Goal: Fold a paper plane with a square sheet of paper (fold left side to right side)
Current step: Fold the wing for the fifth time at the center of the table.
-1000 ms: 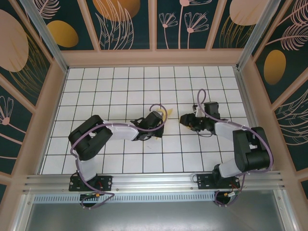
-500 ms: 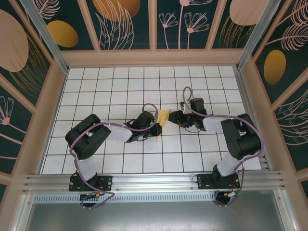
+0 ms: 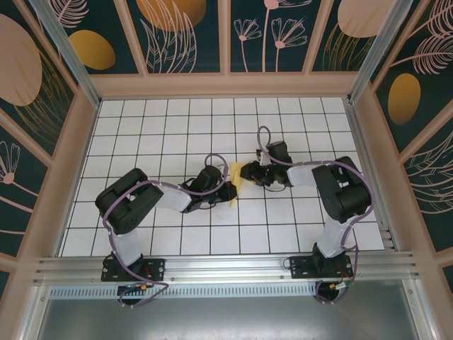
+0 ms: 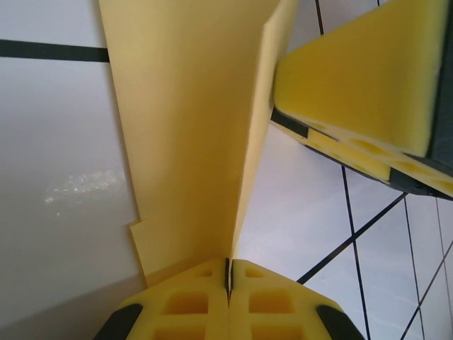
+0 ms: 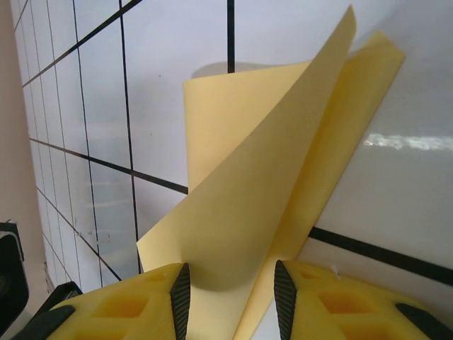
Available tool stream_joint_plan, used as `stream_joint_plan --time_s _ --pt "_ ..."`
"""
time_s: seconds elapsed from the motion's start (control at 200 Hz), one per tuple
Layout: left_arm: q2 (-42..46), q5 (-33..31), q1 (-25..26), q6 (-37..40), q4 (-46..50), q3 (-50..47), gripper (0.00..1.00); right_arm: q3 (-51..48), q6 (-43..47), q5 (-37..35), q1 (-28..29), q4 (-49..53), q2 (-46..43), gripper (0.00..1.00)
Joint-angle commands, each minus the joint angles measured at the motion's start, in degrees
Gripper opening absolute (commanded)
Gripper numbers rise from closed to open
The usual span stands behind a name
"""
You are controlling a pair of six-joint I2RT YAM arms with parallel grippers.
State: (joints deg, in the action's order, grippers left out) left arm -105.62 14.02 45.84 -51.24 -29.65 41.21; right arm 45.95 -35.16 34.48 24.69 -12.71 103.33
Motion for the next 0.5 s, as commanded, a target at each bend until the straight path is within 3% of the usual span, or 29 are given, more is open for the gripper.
stream_joint_plan --time_s 0.0,0.17,0.49 --pt "0.45 1.67 -0.47 -2.19 -1.23 -1.31 0.04 1.81 -1.18 -1.34 0.89 2.66 1.78 0.38" --pt "-0.49 3.44 -0.74 -3.72 -4.21 -1.93 0.05 3.97 -0.97 -2.69 1.4 7.45 3.71 0.38" --pt "1.06 3.69 -1.0 -3.04 -3.18 -1.46 0.19 5.98 0.0 -4.42 1.78 11.64 6.16 0.37"
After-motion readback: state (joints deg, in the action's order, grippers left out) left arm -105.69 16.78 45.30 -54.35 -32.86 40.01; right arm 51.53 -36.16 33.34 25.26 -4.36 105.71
